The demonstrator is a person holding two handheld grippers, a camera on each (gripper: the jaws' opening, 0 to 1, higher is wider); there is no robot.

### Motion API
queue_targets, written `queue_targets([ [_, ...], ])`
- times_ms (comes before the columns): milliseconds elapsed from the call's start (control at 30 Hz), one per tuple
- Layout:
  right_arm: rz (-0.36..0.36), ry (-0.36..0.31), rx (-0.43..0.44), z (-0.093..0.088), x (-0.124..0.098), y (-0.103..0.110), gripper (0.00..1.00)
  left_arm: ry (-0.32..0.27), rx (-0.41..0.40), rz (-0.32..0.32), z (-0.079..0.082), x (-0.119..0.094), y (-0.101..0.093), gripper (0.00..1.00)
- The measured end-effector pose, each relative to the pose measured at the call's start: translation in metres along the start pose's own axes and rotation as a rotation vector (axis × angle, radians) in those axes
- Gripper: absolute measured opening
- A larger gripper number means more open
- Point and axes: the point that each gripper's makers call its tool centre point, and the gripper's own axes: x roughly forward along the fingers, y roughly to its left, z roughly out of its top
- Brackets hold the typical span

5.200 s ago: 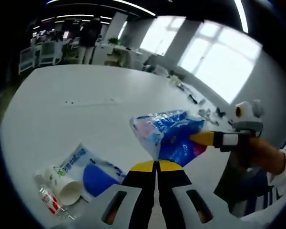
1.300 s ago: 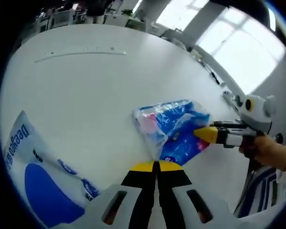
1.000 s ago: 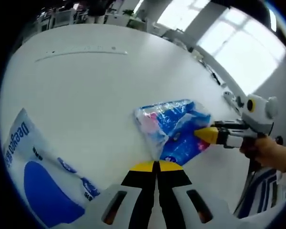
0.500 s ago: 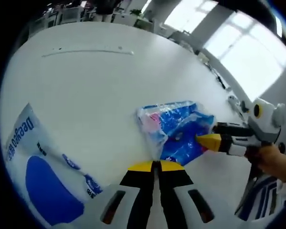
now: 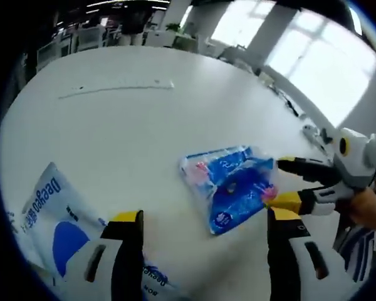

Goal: Arrange the tabletop items into an orderly group along one side of the table until the central work area is clear of visible clutter.

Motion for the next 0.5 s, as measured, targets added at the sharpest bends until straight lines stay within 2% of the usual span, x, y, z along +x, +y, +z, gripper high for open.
queue_targets([
  [33,-0.017,0.002,-0.007,0.0,-0.001,-0.003,0.81,-0.005,0.033,0.022,0.002,-0.002,0.003,0.9],
  [100,-0.029,-0.005,-0.01,0.003,-0.003,-0.004,0.94,0.003,0.057,0.03,0.001,-0.006,0.004,0.94],
  [200,-0.028,-0.012,0.0,0.005,-0.006,-0.004,0.93,0.023,0.037,0.033,-0.001,-0.011,0.006,0.95],
  [333,-0.028,-0.018,0.003,0.009,-0.01,0.0,0.93,0.018,0.007,0.03,-0.001,-0.019,0.008,0.94],
  [500,-0.021,-0.029,-0.002,0.018,-0.017,0.01,0.92,0.013,0.012,0.025,0.0,-0.033,0.007,0.92],
])
